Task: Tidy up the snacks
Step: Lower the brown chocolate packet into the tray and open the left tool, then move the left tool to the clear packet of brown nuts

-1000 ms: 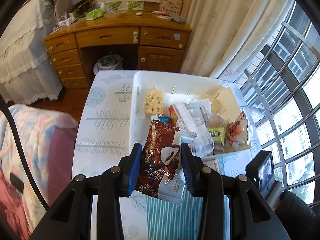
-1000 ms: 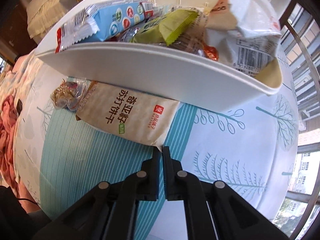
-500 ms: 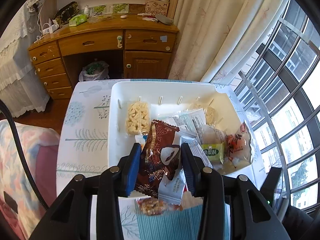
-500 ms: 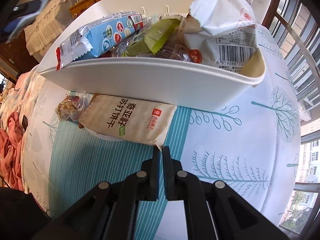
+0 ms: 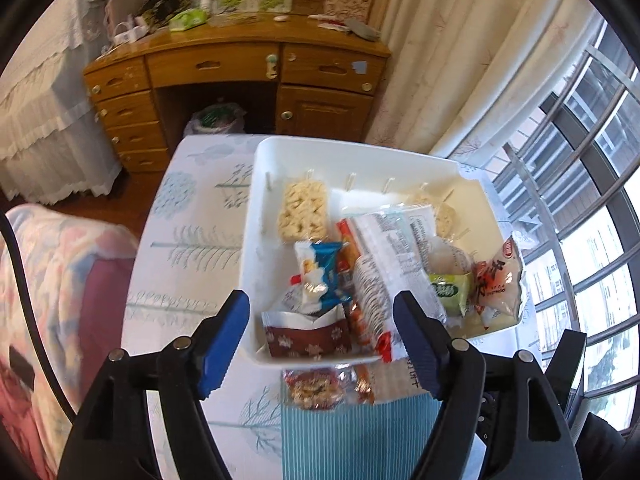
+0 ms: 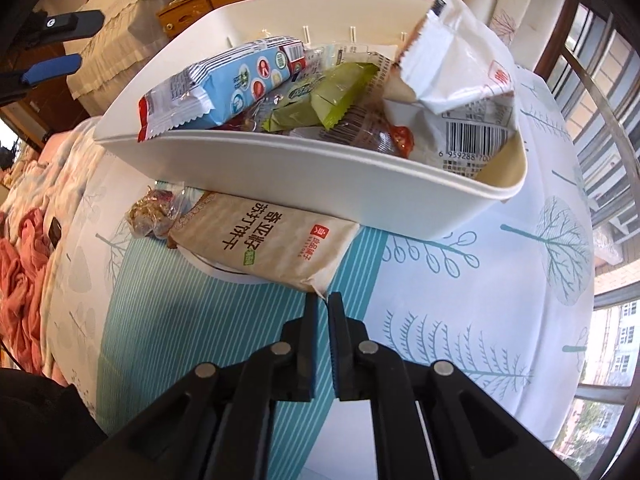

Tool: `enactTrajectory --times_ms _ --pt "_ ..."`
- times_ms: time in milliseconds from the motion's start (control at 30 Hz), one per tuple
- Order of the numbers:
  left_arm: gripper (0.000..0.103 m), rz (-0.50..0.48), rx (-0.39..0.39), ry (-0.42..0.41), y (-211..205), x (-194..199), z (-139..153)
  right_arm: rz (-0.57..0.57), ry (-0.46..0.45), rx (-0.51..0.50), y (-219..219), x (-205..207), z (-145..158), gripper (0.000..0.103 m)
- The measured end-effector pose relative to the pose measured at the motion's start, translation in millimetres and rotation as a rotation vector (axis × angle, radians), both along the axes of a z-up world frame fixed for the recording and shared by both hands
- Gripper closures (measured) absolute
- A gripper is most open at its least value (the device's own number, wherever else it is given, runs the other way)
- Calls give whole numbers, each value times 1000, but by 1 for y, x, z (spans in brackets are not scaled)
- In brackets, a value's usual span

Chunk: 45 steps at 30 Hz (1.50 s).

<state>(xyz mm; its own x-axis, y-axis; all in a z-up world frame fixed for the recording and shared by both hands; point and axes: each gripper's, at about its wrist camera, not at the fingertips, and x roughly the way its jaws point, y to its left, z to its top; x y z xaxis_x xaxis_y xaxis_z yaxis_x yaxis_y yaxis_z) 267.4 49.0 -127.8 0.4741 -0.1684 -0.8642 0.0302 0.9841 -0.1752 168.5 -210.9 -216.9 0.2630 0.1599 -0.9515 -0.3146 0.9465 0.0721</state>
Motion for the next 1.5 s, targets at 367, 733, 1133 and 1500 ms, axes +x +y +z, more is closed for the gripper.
enactTrajectory --times_ms 367,733,1133,1500 --pt "23 152 -17 57 17 -43 -7 166 -64 -51 11 -11 14 59" --pt "22 231 -59 161 14 -65 -49 433 -213 -127 52 -20 15 26" --pt "20 293 -115 277 10 -67 -105 556 -278 -199 76 -23 -12 16" --pt "20 281 -127 330 2 -46 -137 545 -236 -184 82 -14 -30 16"
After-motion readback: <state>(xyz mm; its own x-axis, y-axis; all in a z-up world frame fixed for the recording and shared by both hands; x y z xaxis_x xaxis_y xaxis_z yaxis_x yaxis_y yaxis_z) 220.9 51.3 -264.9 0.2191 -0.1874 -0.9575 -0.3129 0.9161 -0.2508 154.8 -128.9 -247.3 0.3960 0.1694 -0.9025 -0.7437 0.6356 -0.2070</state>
